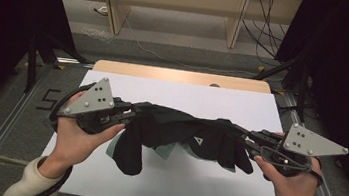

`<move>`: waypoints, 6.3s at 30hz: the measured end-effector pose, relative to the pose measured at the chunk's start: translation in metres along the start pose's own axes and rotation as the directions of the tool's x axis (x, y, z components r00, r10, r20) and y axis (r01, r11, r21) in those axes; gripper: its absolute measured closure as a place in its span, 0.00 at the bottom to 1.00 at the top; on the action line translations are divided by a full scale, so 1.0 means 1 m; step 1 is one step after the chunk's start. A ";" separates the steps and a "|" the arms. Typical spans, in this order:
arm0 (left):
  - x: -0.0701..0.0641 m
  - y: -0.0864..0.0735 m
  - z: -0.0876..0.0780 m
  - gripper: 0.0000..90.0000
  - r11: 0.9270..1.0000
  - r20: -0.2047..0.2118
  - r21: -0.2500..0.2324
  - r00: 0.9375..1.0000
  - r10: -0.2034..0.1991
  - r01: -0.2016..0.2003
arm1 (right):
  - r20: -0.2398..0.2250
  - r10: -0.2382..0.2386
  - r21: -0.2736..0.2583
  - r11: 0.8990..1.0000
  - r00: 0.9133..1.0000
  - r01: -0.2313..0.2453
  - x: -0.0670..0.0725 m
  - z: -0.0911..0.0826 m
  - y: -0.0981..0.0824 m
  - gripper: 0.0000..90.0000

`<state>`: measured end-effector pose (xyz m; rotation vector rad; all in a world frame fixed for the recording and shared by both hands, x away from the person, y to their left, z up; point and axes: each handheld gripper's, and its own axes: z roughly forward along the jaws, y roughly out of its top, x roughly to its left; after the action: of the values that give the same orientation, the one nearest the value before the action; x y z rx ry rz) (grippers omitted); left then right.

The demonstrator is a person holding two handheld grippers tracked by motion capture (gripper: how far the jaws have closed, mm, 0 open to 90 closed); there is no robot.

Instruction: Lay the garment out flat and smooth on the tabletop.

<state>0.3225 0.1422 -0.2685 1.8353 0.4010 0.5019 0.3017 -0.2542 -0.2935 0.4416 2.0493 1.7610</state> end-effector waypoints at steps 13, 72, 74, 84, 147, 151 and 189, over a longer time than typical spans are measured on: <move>0.171 -0.013 0.169 0.55 0.923 -0.387 0.340 0.921 -0.037 0.181 | 0.463 -0.060 0.345 0.931 0.884 -0.117 -0.163 0.124 -0.010 0.77; 0.008 -0.174 0.141 0.46 0.875 0.013 0.460 0.984 -0.178 0.152 | 0.122 0.003 0.495 0.866 0.993 -0.063 -0.037 0.146 -0.158 0.60; 0.007 -0.174 0.142 0.47 0.875 0.016 0.460 0.984 -0.178 0.150 | 0.121 0.005 0.493 0.867 0.993 -0.065 -0.037 0.145 -0.158 0.60; -0.001 -0.178 0.160 0.53 0.861 0.032 0.493 0.986 -0.164 0.127 | 0.120 0.001 0.496 0.866 0.993 -0.061 -0.036 0.147 -0.158 0.60; 0.039 -0.187 0.088 0.47 0.851 -0.139 0.451 0.963 -0.233 0.271 | -0.136 0.095 0.597 0.802 0.986 0.005 0.025 0.172 -0.165 0.53; 0.048 -0.194 0.102 0.49 0.832 -0.147 0.465 0.953 -0.265 0.303 | -0.153 0.089 0.617 0.787 0.984 0.025 0.032 0.178 -0.169 0.53; 0.048 -0.177 0.109 0.48 0.853 -0.123 0.424 0.952 -0.280 0.305 | -0.098 0.153 0.754 0.656 0.983 -0.027 0.004 0.113 -0.161 0.99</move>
<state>0.4161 0.1333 -0.4599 2.1434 0.8786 0.2620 0.3574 -0.1797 -0.4670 0.6597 2.8734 0.8994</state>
